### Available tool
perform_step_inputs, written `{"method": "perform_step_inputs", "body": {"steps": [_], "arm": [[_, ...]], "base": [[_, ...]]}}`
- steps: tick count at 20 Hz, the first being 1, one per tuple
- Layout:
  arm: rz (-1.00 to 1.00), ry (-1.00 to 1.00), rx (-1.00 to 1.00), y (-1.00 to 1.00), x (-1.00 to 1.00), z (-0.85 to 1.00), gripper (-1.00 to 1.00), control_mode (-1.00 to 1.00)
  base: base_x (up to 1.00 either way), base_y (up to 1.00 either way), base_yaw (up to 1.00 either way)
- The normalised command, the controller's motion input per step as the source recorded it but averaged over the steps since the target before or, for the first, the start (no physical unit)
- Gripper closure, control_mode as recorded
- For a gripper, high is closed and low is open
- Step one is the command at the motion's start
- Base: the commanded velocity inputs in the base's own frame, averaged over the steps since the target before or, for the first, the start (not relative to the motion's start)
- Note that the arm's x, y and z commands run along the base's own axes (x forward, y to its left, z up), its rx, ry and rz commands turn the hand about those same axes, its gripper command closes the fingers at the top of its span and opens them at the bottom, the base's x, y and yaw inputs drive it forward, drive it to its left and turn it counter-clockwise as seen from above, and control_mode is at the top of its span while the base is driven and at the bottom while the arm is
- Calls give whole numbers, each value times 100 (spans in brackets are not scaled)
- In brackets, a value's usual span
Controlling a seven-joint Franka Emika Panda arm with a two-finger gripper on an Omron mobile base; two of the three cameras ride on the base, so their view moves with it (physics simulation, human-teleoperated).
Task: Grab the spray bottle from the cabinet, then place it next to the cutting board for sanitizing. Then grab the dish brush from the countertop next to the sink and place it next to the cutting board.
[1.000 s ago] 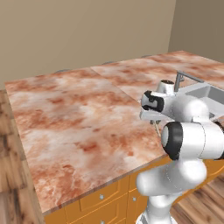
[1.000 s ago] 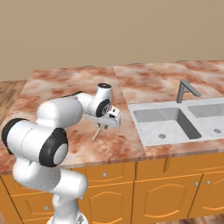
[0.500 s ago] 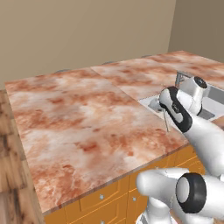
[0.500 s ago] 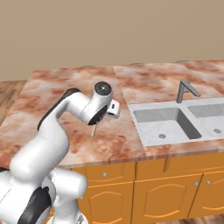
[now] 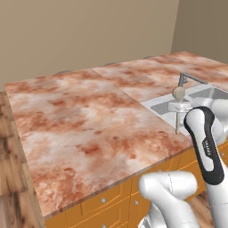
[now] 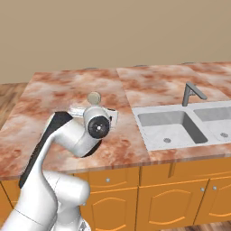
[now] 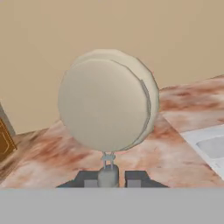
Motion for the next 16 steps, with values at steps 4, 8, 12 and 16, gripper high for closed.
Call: {"method": "perform_step_inputs", "body": {"steps": [4, 8, 12, 16], "arm": [[3, -41, 4, 4, -77, 77, 100, -100], [0, -32, 6, 19, -75, 75, 100, -100], [0, -16, 6, 21, -66, 64, 100, -100], [0, -15, 8, 20, -94, 4, 100, -100]], "base": [[0, 0, 0], [0, 0, 0], [0, 0, 0], [0, 0, 0]]}}
